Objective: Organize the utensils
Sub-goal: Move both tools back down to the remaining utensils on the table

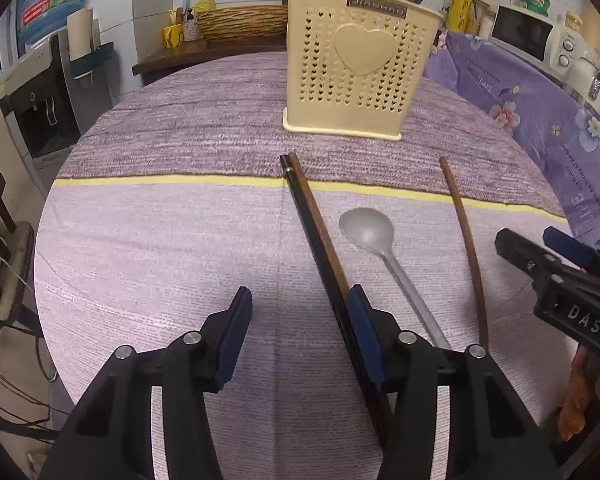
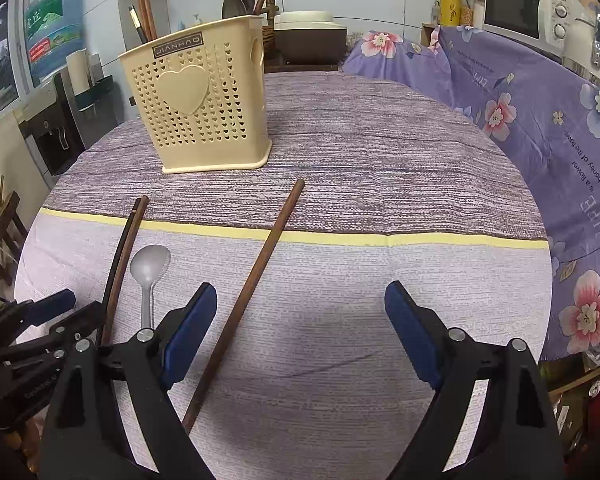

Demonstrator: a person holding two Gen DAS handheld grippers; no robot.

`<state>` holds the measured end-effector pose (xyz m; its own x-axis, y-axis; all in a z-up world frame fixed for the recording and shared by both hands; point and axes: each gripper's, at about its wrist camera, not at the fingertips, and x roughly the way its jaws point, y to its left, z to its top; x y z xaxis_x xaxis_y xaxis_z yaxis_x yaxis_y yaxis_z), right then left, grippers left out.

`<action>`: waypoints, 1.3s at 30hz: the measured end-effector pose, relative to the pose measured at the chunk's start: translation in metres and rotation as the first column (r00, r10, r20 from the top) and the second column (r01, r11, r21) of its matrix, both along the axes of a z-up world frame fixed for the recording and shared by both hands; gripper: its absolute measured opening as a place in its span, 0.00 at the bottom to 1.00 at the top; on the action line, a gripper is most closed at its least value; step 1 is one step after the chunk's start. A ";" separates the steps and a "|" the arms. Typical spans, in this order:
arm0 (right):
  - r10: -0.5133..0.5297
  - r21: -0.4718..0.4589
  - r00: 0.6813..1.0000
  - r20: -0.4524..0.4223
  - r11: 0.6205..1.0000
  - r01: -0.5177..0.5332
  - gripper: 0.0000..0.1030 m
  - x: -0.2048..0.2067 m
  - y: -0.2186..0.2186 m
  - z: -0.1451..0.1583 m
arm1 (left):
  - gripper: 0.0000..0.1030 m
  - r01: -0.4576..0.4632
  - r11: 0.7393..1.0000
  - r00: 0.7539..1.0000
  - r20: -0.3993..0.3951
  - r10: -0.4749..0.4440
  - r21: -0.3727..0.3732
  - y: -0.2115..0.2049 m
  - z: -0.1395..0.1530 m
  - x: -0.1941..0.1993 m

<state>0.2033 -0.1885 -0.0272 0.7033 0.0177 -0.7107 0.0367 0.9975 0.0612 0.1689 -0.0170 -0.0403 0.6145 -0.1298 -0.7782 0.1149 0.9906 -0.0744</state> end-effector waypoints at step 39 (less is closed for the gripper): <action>0.057 -0.027 0.979 -0.193 0.998 -0.064 0.85 -0.010 -0.005 -0.013 | 0.48 -0.002 1.000 0.999 -0.034 0.001 -0.022 0.013 0.008 -0.008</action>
